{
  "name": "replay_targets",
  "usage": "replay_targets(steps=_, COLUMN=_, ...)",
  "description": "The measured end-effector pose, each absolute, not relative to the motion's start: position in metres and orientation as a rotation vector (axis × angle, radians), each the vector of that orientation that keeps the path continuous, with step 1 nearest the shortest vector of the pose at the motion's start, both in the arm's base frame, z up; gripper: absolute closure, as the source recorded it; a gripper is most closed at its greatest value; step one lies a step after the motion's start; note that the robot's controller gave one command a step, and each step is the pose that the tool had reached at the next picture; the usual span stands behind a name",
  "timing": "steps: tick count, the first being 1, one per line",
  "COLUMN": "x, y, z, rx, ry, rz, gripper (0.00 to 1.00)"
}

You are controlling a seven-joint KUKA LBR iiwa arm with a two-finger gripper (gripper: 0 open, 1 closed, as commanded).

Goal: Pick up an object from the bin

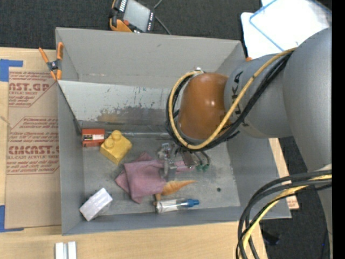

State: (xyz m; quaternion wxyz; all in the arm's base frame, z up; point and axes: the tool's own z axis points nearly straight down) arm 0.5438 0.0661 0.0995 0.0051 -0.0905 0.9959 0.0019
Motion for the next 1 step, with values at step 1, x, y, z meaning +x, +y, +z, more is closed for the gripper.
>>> replay_targets(steps=1, x=0.5445, y=0.0666, z=0.1267, rx=-0.283, ry=3.115, rz=0.006, gripper=1.0)
